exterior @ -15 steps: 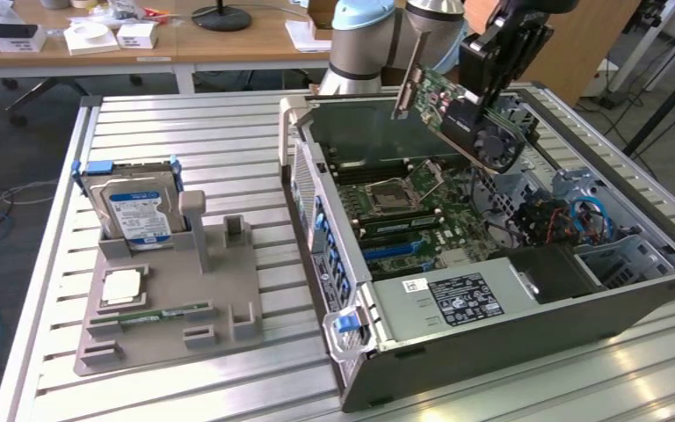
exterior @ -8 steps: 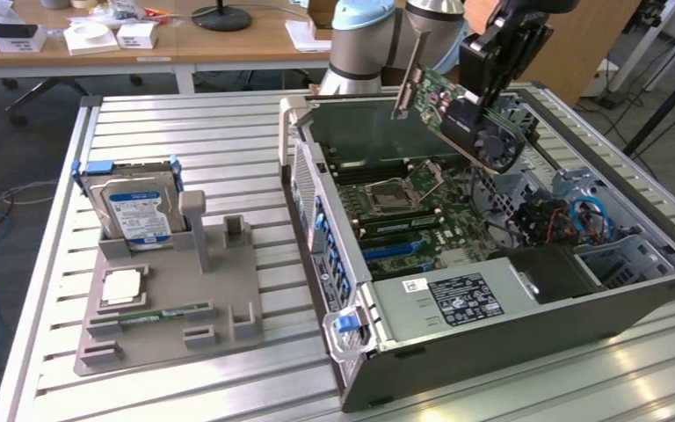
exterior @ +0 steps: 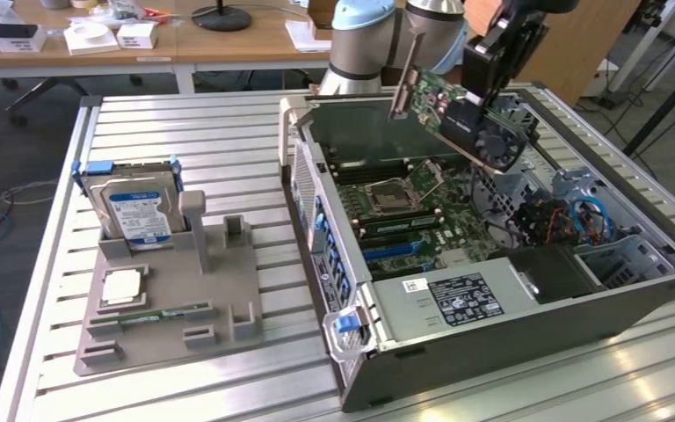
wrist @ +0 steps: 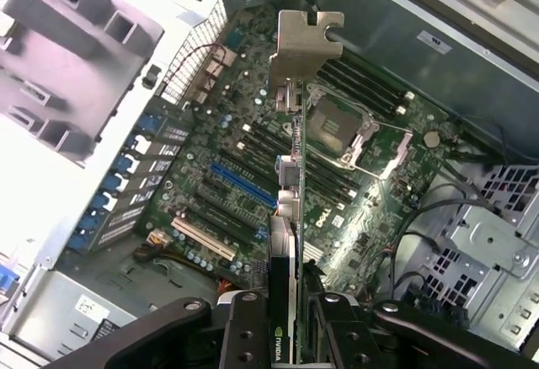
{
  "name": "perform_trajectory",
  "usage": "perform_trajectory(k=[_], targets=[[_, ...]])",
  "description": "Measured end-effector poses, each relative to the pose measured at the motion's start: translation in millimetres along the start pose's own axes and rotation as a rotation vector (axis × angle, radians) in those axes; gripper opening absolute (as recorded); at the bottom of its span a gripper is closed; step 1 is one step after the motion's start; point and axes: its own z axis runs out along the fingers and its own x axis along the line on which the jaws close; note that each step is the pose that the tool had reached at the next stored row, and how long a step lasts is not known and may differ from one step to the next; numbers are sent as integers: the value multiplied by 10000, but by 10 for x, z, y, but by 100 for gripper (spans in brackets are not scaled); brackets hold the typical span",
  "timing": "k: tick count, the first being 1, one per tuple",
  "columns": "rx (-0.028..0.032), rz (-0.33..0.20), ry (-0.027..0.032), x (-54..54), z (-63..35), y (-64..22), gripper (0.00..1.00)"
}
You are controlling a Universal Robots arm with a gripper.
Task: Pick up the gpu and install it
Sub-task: 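Insert the gpu into the slot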
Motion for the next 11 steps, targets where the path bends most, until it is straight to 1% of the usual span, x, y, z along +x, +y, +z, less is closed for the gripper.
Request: perform_trajectory(k=[9,11], targets=[[13,-1422,63,0,0,0,26],[14,-1673,75,0,-1,0,26]])
